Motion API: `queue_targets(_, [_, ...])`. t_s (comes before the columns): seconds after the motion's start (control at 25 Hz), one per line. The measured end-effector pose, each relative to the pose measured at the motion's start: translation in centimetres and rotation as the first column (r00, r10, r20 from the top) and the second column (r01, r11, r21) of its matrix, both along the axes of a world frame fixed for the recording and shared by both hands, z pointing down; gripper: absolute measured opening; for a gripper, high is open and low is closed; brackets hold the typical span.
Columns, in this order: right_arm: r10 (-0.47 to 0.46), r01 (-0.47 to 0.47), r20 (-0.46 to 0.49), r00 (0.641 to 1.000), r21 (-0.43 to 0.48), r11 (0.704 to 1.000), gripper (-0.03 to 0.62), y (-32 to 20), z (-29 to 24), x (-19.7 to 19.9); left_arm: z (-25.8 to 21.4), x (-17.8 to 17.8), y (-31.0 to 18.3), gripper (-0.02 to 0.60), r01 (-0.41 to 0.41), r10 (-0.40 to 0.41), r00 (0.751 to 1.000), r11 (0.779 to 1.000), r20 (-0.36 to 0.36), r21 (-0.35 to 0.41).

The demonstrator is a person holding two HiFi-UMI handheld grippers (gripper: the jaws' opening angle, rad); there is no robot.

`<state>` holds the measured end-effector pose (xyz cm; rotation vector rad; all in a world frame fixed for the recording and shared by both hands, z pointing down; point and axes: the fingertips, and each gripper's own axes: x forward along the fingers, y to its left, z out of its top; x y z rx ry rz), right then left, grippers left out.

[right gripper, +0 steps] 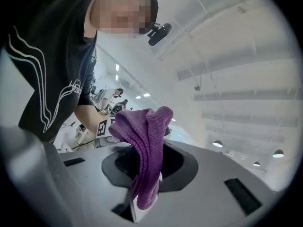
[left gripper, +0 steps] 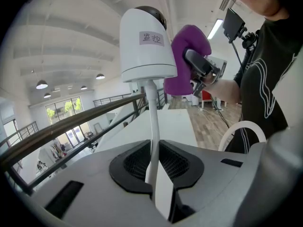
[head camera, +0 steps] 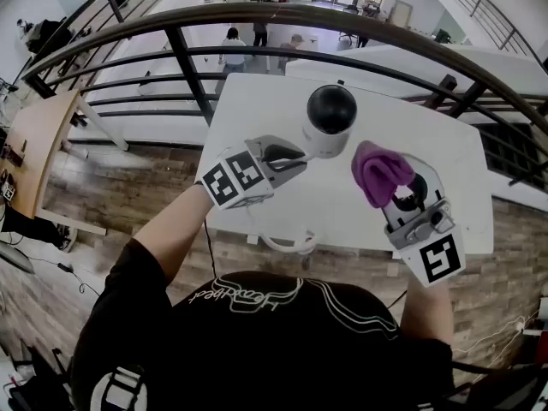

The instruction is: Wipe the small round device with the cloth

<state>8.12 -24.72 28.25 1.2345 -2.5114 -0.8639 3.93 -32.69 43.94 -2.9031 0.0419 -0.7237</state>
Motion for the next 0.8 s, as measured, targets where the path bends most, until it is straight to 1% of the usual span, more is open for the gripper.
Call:
queue_targets(0.16, [0.034, -0.032, -0.033, 0.999, 0.066, 0.997, 0.061, -1.0, -1.9, -0.1, 0.0, 0.0, 0.1, 0.057, 0.006, -0.006, 1.0, 1.0, -0.012, -0.002])
queue_targets(0.32, [0.062, -0.061, -0.005, 0.998, 0.105, 0.993, 0.061, -1.6, -2.8, 0.0, 0.2, 0.2, 0.3, 0.057, 0.009, -0.009, 1.0, 1.0, -0.018, -0.002])
queue_targets(0.4, [0.07, -0.069, -0.006, 0.997, 0.122, 0.99, 0.061, -1.6, -3.0, -0.3, 0.2, 0.3, 0.3, 0.058, 0.009, -0.009, 1.0, 1.0, -0.02, -0.003])
queue_targets(0.48, [0.077, -0.073, -0.03, 0.997, 0.135, 0.988, 0.061, -1.6, -3.0, -0.9, 0.2, 0.2, 0.2, 0.058, 0.01, -0.011, 1.0, 1.0, -0.02, -0.005])
queue_targets(0.6, [0.09, -0.076, -0.094, 0.991, 0.149, 0.986, 0.061, -1.6, -2.6, -2.0, 0.0, 0.0, 0.1, 0.058, 0.013, -0.013, 1.0, 1.0, -0.018, -0.004])
queue_targets(0.8, [0.087, -0.065, -0.155, 0.984, 0.146, 0.987, 0.061, -1.4, -1.3, -3.0, 0.0, 0.3, 0.0, 0.057, 0.011, -0.011, 1.0, 1.0, -0.018, 0.001])
